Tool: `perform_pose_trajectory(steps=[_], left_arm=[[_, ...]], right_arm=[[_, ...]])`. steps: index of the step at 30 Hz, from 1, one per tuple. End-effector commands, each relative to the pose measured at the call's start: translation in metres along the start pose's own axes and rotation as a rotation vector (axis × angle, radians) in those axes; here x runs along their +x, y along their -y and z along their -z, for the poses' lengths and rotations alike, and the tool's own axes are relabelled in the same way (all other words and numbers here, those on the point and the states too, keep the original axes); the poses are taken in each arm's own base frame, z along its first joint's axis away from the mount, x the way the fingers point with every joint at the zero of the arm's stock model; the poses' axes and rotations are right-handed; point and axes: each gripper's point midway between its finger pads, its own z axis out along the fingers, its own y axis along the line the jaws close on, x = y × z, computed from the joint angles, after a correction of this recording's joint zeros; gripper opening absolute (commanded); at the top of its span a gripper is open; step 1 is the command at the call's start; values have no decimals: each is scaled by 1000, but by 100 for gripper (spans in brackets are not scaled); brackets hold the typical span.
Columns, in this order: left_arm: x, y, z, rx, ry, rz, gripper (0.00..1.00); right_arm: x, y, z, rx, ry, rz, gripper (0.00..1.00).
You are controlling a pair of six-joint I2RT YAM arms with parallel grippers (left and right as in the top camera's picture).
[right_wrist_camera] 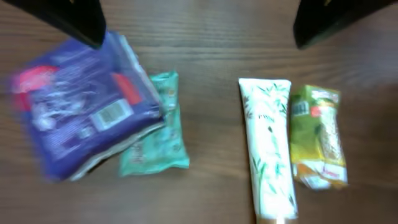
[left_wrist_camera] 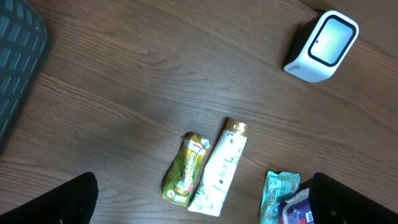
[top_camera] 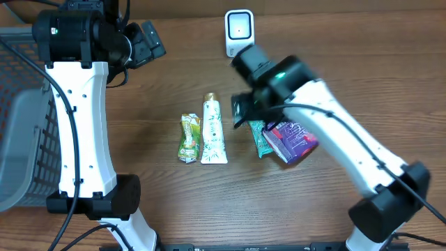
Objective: Scan the item barcode
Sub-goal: 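Set the red-purple bag down right of the green packet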
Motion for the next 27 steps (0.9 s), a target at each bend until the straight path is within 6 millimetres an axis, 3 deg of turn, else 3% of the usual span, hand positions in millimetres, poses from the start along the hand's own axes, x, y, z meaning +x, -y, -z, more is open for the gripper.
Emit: perform_pose_trajectory(steps=[1, 5, 8, 12, 14, 19, 21, 24, 27], left_arm=[[2, 2, -2, 5, -9, -14, 99], [2, 2, -2, 5, -10, -14, 100], [2, 2, -2, 5, -9, -14, 100], [2, 2, -2, 5, -10, -14, 100], [2, 2, -2, 5, -9, -14, 100], [2, 2, -2, 5, -10, -14, 100], [2, 2, -2, 5, -9, -14, 100], [2, 2, -2, 5, -9, -14, 99], [2, 2, -2, 5, -9, -14, 99]], right_arm=[[-27, 42, 61, -64, 99, -28, 99], [-30, 75, 67, -179, 45, -25, 98], [-35, 103, 59, -239, 23, -103, 95], [-39, 134, 39, -310, -6, -271, 72], [-44, 138, 32, -389, 24, -317, 64], [-51, 157, 28, -415, 186, -458, 68], [-41, 168, 24, -412, 216, -490, 69], [-20, 187, 5, -389, 208, -509, 82], [-1, 196, -20, -407, 164, -458, 82]])
